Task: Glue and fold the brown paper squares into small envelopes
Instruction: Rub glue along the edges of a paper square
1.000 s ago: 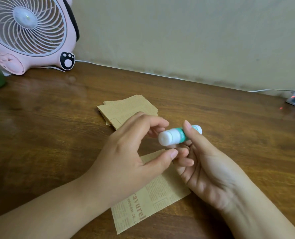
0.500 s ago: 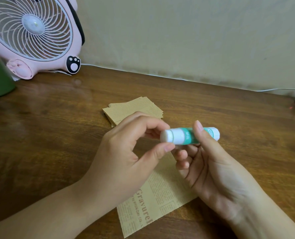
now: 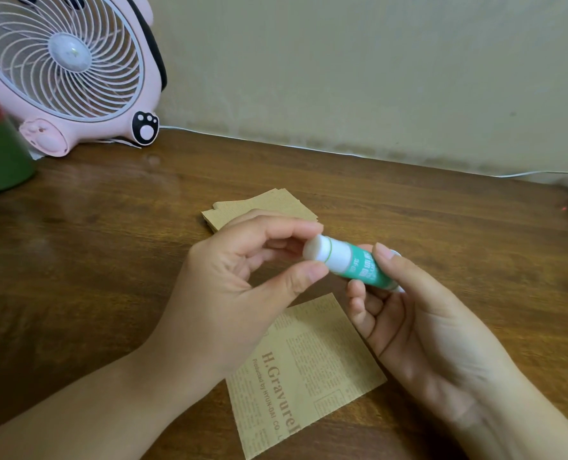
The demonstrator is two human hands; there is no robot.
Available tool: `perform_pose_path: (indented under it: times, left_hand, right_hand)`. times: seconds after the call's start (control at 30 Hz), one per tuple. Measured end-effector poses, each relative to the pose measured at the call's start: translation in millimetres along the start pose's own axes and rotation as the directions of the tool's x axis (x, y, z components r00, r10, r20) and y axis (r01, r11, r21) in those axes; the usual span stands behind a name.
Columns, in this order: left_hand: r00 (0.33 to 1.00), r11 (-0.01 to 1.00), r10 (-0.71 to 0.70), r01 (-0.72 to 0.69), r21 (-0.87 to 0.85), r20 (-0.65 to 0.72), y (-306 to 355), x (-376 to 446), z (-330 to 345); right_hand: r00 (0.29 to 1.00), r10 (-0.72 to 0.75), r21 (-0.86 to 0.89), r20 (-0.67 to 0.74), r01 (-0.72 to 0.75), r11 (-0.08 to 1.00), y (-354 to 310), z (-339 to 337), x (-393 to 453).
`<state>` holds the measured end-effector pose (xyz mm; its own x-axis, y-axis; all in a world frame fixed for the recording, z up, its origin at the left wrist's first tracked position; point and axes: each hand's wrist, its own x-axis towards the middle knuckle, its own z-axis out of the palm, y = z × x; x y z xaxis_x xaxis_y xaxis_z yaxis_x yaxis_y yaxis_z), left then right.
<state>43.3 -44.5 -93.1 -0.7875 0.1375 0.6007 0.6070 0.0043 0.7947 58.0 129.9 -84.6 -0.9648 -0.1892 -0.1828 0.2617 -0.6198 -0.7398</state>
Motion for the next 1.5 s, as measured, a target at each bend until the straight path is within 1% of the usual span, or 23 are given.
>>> perform_pose_path:
  times: [0.23, 0.4, 0.53, 0.6, 0.8, 0.93, 1.03, 1.17, 1.37, 1.5]
  left_hand:
    - [0.997, 0.994, -0.045, 0.051, -0.1, 0.058, 0, 4, -4]
    - [0.992, 0.986, -0.069, 0.084, -0.144, 0.102, 0, 6, -7]
    - [0.987, 0.977, -0.112, 0.131, -0.169, 0.114, -1, 9, -10]
    - [0.985, 0.976, -0.119, 0.139, -0.168, 0.124, 0, 8, -11]
    - [0.985, 0.98, -0.123, 0.14, -0.142, 0.117, 1, 6, -12]
    - [0.981, 0.964, -0.156, 0.177, -0.198, 0.115, 0, 6, -12]
    - [0.979, 0.95, -0.17, 0.194, -0.244, 0.115, 1, 7, -13]
    - [0.973, 0.933, -0.207, 0.229, -0.278, 0.105, 2, 8, -12]
    - [0.959, 0.906, -0.259, 0.283, -0.315, 0.117, 5, 7, -14]
    - [0.942, 0.912, -0.321, 0.335, -0.239, 0.095, 6, 6, -15]
  right_hand:
    - [0.998, 0.025, 0.037, 0.055, -0.027, 0.999, 1, -2, -1]
    - [0.992, -0.024, -0.02, 0.126, 0.027, 0.999, -1, -4, -1]
    - [0.983, -0.035, -0.058, 0.178, 0.046, 0.997, 0, -3, -3]
    - [0.982, -0.054, -0.088, 0.18, 0.071, 0.994, 1, -2, -4]
    - [0.967, -0.167, -0.192, 0.191, 0.204, 0.96, 2, -3, -5]
    - [0.953, -0.223, -0.265, 0.204, 0.273, 0.925, 1, -4, -5]
    - [0.954, -0.242, -0.303, 0.179, 0.287, 0.909, 1, -3, -6]
    - [0.958, -0.245, -0.294, 0.148, 0.279, 0.914, 1, -3, -8]
    - [0.939, -0.289, -0.311, 0.188, 0.336, 0.889, 2, -3, -8]
    - [0.916, -0.337, -0.386, 0.217, 0.397, 0.833, 3, -5, -8]
